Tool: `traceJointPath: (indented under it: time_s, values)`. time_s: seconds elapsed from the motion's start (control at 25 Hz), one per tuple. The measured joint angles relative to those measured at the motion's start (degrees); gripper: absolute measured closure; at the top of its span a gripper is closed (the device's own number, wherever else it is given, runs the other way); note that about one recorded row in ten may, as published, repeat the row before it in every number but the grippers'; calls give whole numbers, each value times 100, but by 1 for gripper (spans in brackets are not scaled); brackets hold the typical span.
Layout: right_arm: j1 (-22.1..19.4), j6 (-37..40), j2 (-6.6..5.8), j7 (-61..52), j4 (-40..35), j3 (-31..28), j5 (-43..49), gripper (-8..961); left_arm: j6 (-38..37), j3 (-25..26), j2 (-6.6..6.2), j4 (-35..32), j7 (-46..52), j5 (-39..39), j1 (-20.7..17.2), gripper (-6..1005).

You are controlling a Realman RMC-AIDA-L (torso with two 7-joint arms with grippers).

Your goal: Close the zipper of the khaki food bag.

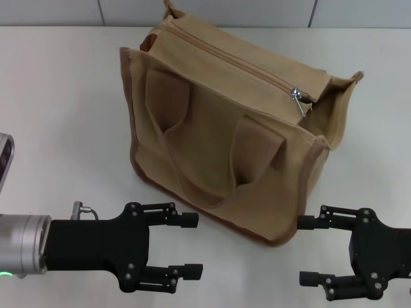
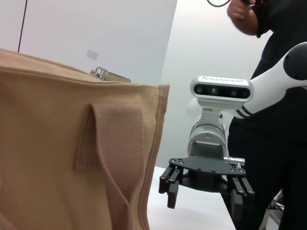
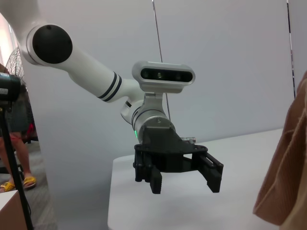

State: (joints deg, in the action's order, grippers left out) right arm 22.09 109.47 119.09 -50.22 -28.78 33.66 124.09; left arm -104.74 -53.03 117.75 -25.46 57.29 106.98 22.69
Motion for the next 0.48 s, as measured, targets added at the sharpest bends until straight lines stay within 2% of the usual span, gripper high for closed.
traceJointPath:
  time_s: [0.48]
  values:
    - [111, -77, 8, 13, 166, -7, -22, 170, -40, -14, -69, 6, -5, 16, -33, 245]
